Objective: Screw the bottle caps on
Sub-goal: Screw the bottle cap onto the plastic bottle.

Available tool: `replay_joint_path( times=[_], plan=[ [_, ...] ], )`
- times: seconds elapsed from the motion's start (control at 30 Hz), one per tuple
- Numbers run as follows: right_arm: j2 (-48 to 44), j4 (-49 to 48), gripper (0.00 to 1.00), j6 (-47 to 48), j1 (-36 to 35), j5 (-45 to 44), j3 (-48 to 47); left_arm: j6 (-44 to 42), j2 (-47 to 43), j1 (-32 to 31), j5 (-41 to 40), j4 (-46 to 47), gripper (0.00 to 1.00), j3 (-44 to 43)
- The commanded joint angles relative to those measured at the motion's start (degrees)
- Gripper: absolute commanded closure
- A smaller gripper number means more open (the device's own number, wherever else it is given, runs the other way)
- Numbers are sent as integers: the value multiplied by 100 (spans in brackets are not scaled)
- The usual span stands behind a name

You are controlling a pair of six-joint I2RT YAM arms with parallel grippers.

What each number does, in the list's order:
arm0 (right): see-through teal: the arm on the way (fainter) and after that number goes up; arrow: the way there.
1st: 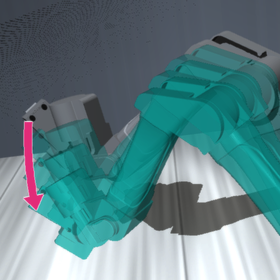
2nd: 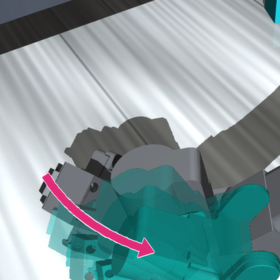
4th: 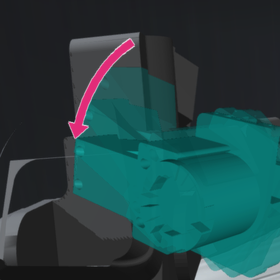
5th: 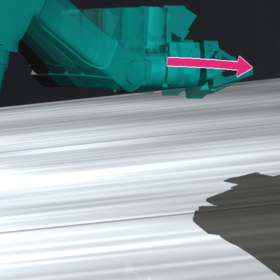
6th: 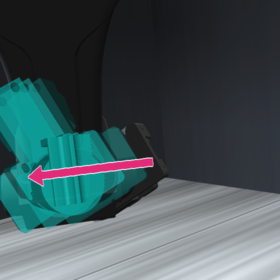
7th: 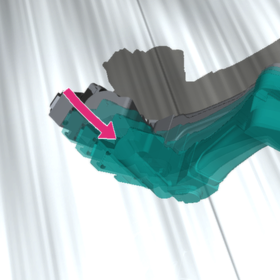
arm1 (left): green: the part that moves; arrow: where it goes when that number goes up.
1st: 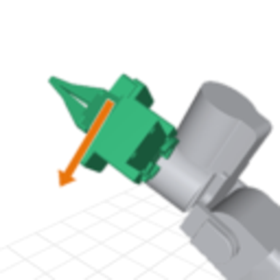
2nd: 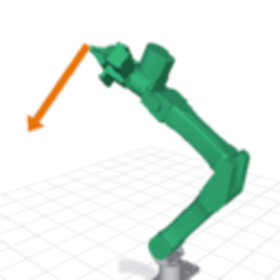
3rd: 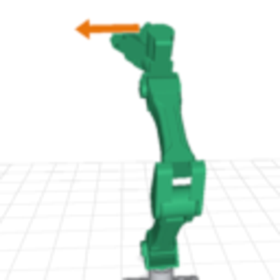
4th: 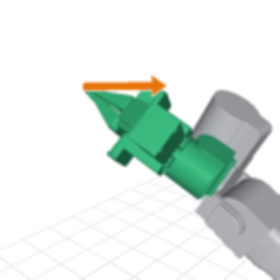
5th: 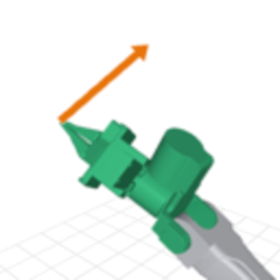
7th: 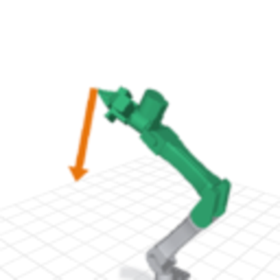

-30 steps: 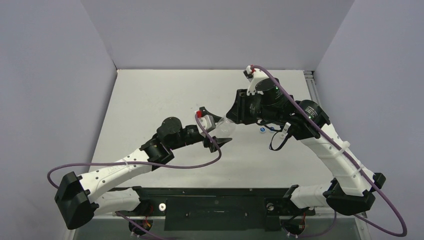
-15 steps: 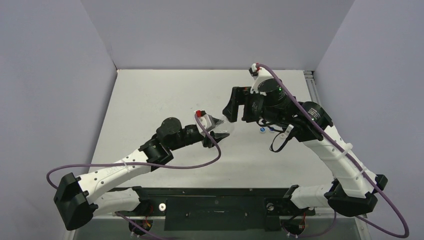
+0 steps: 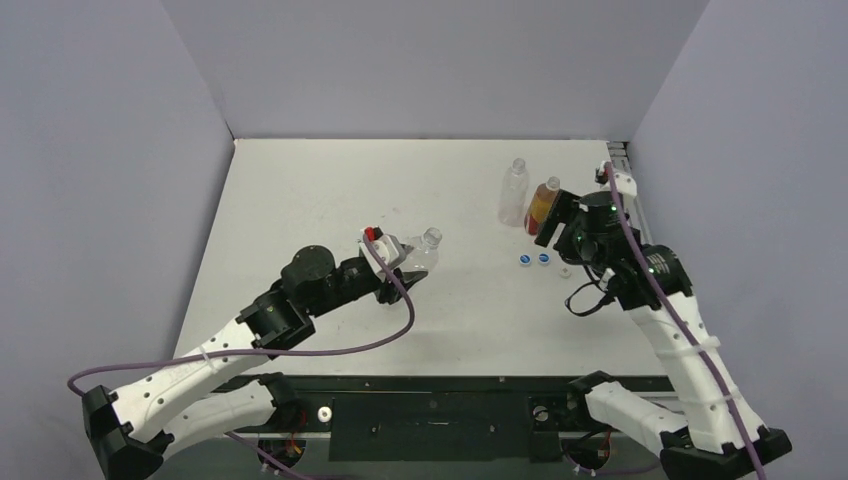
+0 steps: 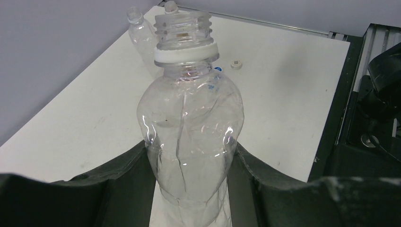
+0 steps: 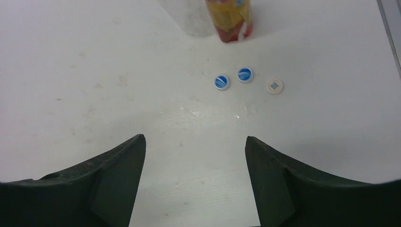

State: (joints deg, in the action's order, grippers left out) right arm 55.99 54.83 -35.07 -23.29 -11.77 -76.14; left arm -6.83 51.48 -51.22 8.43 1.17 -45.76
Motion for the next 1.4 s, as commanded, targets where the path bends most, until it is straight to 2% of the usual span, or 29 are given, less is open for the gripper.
replay_joint_path(
  times=[0.0, 0.1, 0.2, 0.33, 0.47, 0.83, 1.37],
  plan=[
    [378, -674, 29, 133, 518, -111, 1286, -249, -443, 32, -141, -589, 64, -194],
    [577, -1441, 34, 182, 876, 125, 1839, -320, -622, 33, -137, -647, 64, -138],
    [1189, -1904, 39, 190, 955, 261, 2122, -370, -684, 33, -147, -617, 64, -20],
    [2073, -2503, 49, 98, 962, 272, 2072, -359, -756, 25, -138, -475, 64, 147],
    [2801, -2845, 54, -67, 924, 265, 1874, -342, -844, 33, -151, -324, 64, 309],
    [3862, -3093, 56, -336, 607, -202, 1474, -323, -944, 49, -82, -222, 64, 487],
    [4384, -3221, 57, -423, 606, -352, 1462, -310, -928, 49, -38, -222, 64, 537]
  ],
)
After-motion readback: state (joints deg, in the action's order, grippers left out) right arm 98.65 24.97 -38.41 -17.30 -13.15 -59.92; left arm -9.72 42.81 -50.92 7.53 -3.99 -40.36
